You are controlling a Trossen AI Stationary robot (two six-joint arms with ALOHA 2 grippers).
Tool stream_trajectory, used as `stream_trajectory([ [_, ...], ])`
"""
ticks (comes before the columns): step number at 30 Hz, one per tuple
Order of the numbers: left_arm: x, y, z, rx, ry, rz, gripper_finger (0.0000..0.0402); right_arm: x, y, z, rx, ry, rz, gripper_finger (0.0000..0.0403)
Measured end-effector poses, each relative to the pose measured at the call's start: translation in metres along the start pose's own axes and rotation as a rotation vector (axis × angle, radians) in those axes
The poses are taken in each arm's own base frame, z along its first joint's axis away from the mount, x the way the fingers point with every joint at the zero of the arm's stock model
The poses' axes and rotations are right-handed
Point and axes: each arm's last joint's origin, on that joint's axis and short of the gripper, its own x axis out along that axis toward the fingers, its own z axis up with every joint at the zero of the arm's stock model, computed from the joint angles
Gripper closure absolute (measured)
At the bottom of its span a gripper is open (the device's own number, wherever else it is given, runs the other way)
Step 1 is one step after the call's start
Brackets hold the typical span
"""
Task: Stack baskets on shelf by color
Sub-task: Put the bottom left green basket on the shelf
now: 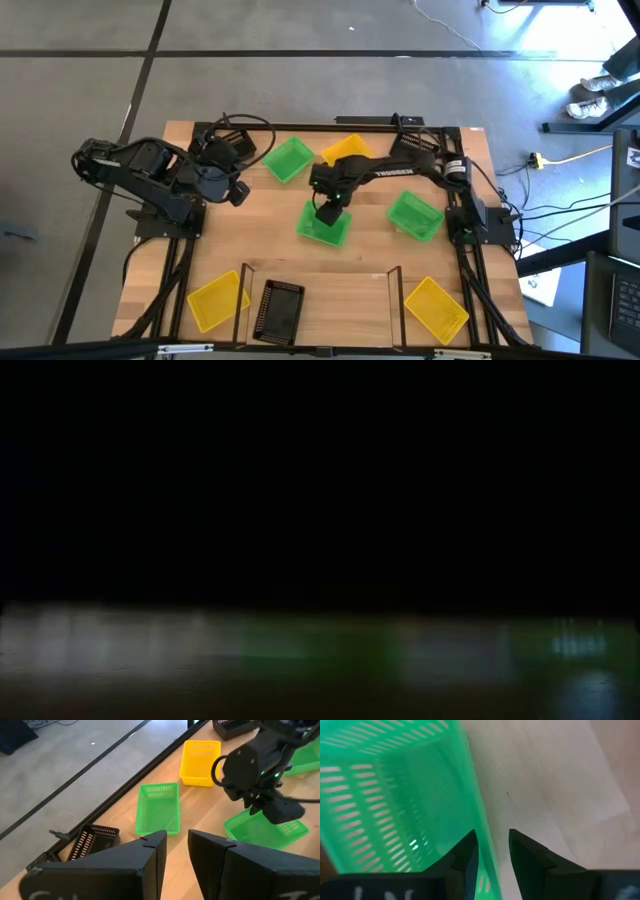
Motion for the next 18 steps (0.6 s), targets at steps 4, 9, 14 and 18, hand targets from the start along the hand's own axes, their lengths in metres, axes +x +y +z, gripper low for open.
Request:
stream_trajectory([
  [4, 0.0, 0.0, 0.0, 0.0, 0.0, 0.0, 0.0331, 0.009, -0.001, 0.001, 0.012, 0.024, 0.007, 0.0314],
  [9, 0.0, 0.0, 0.0, 0.001, 0.0, 0.0, 0.0331, 0.007, 0.0, 0.001, 0.012, 0.019, 0.01, 0.0392],
  [14, 0.0, 0.0, 0.0, 0.002, 0.0, 0.0, 0.0331, -0.007, 0.008, 0.005, 0.03, 0.013, 0.01, 0.0399],
  [18, 0.0, 0.001, -0.001, 0.012, 0.005, 0.005, 0.0331, -0.026, 0.019, 0.009, 0.07, 0.007, 0.014, 0.0401],
])
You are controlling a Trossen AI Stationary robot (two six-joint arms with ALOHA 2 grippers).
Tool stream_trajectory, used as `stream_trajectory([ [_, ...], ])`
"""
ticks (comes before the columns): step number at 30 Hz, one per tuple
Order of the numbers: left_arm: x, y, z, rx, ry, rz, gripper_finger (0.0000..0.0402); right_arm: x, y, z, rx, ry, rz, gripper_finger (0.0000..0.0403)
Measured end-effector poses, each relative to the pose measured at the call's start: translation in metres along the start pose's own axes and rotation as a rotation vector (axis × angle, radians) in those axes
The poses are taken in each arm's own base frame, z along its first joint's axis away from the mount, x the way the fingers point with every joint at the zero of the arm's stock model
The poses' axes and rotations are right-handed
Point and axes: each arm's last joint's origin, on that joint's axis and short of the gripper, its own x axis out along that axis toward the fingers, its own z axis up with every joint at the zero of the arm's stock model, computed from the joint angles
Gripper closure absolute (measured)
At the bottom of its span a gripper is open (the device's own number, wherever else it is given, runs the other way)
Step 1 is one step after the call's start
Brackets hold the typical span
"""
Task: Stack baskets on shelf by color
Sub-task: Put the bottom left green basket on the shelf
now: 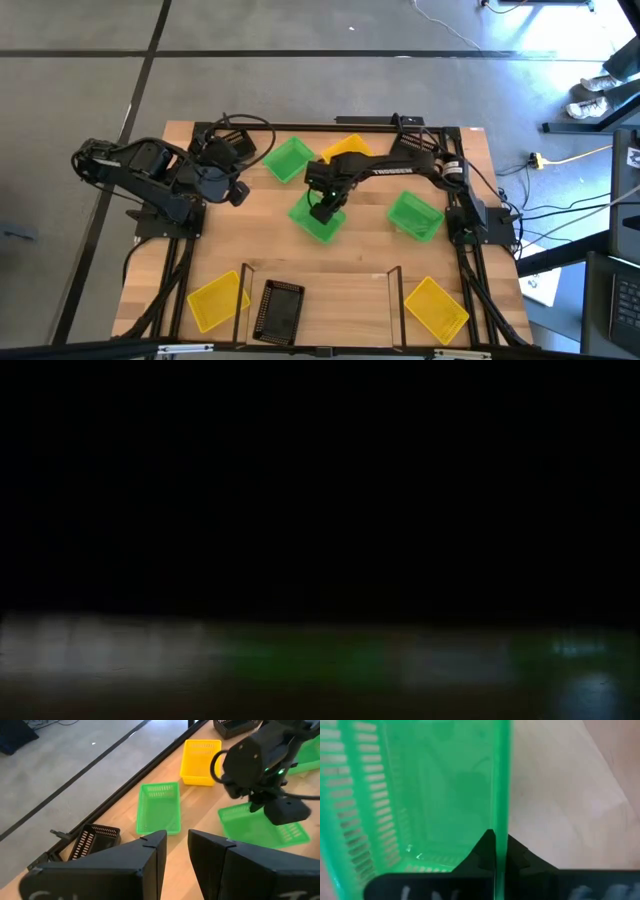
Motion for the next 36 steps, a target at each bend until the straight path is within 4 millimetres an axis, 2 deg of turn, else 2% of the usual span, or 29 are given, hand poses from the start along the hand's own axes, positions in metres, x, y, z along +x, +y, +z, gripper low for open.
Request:
stream_trajectory([
  [9, 0.0, 0.002, -0.004, 0.15, 0.056, -0.012, 0.0331, -0.062, 0.039, -0.004, 0.171, -0.044, -0.009, 0.0402],
  [13, 0.0, 0.002, -0.004, 0.19, 0.068, -0.029, 0.0331, -0.089, 0.053, -0.01, 0.17, -0.09, -0.026, 0.0402],
  [20, -0.005, 0.005, -0.007, 0.295, 0.142, -0.166, 0.0331, -0.128, 0.07, -0.014, 0.152, -0.239, -0.033, 0.0403],
  [25, -0.011, 0.013, -0.006, 0.36, 0.115, -0.19, 0.0331, -0.143, 0.076, -0.03, 0.305, -0.235, -0.075, 0.0403],
  [29, -0.018, 0.022, -0.007, 0.451, 0.084, -0.209, 0.0331, -0.139, 0.087, -0.05, 0.428, -0.163, -0.096, 0.0403],
  [32, -0.023, 0.03, -0.007, 0.51, 0.052, -0.226, 0.0331, -0.138, 0.104, -0.066, 0.52, -0.142, -0.063, 0.0403],
  [36, -0.033, 0.044, -0.009, 0.502, 0.018, -0.25, 0.0331, -0.132, 0.13, -0.092, 0.644, -0.075, -0.019, 0.0403],
])
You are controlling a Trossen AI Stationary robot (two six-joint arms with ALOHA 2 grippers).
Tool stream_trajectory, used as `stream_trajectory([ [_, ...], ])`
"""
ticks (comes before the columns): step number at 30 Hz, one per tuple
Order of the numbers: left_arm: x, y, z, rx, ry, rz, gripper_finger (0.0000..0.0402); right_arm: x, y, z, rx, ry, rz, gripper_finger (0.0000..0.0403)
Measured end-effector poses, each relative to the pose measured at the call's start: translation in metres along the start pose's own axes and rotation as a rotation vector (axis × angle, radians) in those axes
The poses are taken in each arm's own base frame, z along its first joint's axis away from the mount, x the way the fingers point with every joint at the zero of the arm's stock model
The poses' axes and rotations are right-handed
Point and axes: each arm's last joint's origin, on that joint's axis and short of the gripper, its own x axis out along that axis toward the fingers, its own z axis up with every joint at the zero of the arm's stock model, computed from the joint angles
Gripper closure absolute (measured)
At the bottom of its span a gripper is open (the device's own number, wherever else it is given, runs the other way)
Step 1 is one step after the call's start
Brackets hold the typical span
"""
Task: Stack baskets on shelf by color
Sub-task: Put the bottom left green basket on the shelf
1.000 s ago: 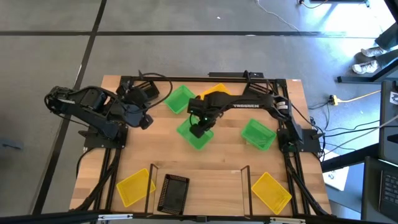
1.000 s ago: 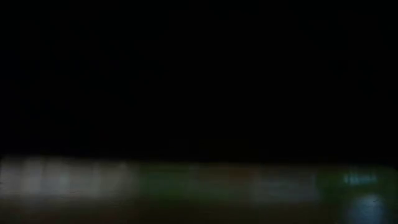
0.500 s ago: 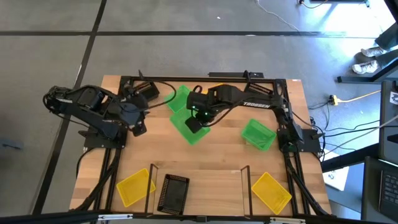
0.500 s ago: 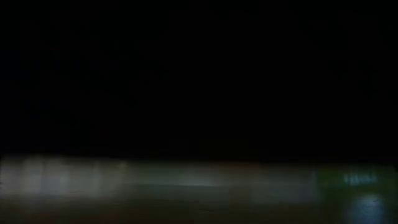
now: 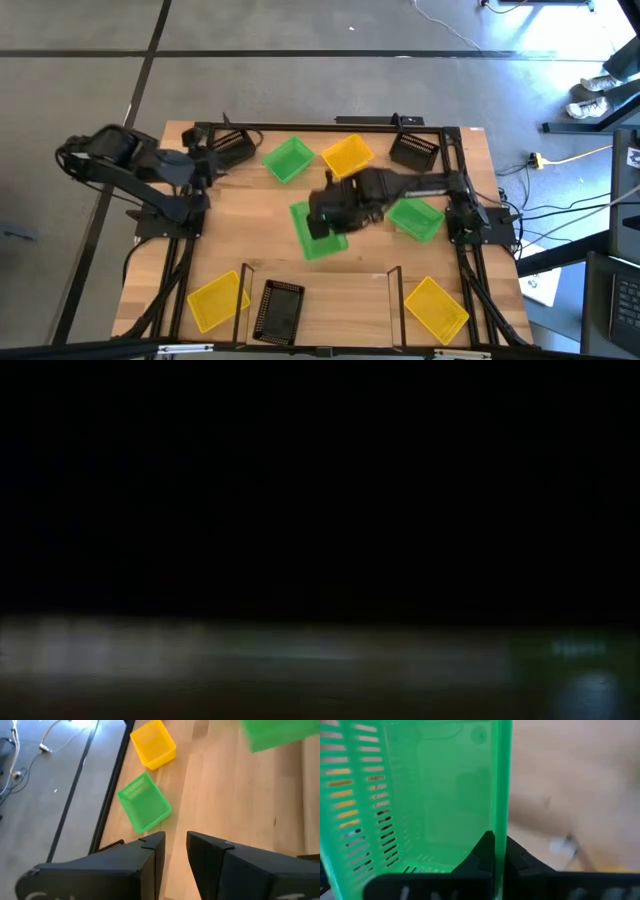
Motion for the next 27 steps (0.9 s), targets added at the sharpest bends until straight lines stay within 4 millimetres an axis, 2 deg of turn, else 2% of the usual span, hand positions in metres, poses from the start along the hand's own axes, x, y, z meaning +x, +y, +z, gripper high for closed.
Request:
stream_trajectory([
  [7, -0.022, 0.016, -0.016, -0.034, -0.077, -0.035, 0.0331, 0.007, -0.001, -0.074, 0.212, 0.054, -0.032, 0.0403],
  [10, -0.026, 0.019, -0.02, -0.043, -0.091, -0.066, 0.0331, 0.008, -0.004, -0.096, 0.296, 0.023, -0.036, 0.0403],
  [13, -0.03, 0.021, -0.023, -0.05, -0.101, -0.074, 0.0331, 0.019, -0.004, -0.113, 0.353, -0.001, -0.06, 0.0403],
  [18, -0.03, 0.022, -0.023, -0.052, -0.103, -0.075, 0.0331, 0.048, 0.001, -0.135, 0.391, 0.011, -0.115, 0.0403],
  [27, -0.03, 0.022, -0.023, -0.036, -0.103, -0.074, 0.0331, 0.1, 0.018, -0.144, 0.403, 0.055, -0.126, 0.0403],
])
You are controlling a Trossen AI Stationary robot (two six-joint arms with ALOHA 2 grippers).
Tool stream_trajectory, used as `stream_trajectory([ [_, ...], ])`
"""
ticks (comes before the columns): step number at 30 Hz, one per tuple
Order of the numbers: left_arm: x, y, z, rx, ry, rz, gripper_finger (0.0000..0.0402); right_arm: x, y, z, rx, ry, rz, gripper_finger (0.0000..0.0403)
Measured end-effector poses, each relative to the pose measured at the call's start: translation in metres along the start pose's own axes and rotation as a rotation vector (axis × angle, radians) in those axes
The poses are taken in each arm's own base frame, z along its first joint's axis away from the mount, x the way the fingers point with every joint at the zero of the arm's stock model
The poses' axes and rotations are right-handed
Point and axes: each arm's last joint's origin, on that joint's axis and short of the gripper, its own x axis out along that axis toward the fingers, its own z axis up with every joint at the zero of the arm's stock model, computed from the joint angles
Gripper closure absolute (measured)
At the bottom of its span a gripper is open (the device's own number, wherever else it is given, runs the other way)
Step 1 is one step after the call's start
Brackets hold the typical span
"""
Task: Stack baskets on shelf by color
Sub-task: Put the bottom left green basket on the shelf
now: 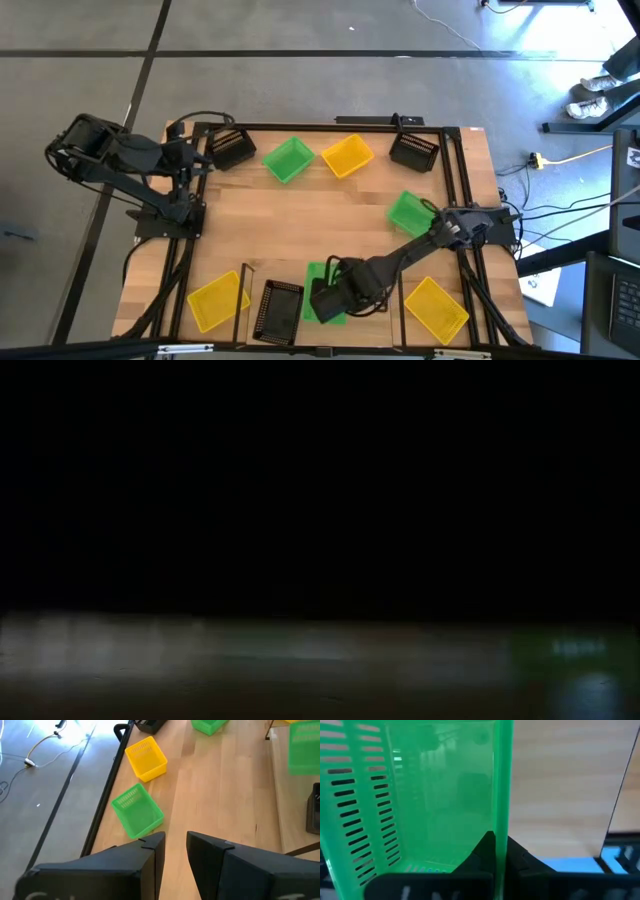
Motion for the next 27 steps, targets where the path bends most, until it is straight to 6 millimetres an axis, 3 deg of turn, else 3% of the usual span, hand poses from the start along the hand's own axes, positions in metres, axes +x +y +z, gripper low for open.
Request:
stream_trajectory([
  [13, 0.0, 0.0, 0.0, 0.007, 0.0, 0.0, 0.0331, 0.038, 0.015, -0.005, -0.094, 0.053, -0.019, 0.0403],
  [27, 0.0, 0.0, 0.0, 0.002, 0.0, 0.0, 0.0331, 0.039, 0.022, 0.004, -0.159, 0.052, -0.01, 0.037],
])
